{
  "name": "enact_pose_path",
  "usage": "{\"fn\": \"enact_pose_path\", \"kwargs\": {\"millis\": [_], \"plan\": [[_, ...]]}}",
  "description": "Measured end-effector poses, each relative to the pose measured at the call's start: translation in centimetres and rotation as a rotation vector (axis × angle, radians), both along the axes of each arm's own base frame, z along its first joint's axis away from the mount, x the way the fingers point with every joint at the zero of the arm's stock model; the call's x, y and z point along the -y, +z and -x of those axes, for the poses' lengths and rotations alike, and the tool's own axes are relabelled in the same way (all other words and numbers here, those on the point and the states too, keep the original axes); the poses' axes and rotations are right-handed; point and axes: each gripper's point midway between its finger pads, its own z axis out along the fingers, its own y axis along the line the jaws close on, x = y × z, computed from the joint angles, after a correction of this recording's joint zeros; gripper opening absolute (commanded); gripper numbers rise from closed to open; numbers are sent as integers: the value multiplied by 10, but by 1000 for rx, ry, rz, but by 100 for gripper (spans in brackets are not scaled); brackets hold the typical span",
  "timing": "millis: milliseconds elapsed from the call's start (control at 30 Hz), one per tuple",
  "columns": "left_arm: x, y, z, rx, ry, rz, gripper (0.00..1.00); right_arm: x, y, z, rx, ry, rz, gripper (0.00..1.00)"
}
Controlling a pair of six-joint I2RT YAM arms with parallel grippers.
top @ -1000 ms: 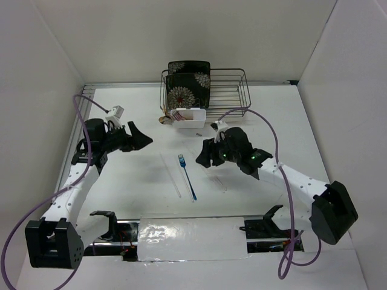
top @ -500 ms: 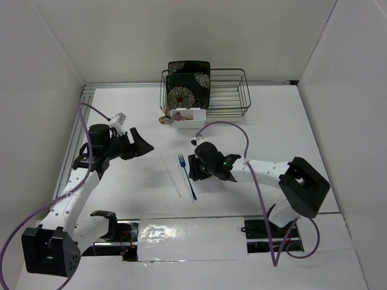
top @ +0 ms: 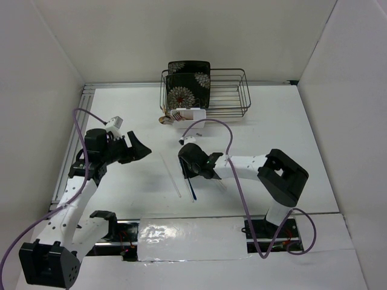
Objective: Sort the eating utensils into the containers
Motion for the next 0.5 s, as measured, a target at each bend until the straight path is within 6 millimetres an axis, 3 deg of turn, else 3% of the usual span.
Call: {"fn": "enact_pose_path", "kwargs": {"millis": [267,500], "plan": [[-2,0,-1,6,7,-11,86,7,-2,-5,19,-32,34,36],[-3,-3,-2,10,2,-29,86,-4,-9,-8,17,-26,50,33]]}}
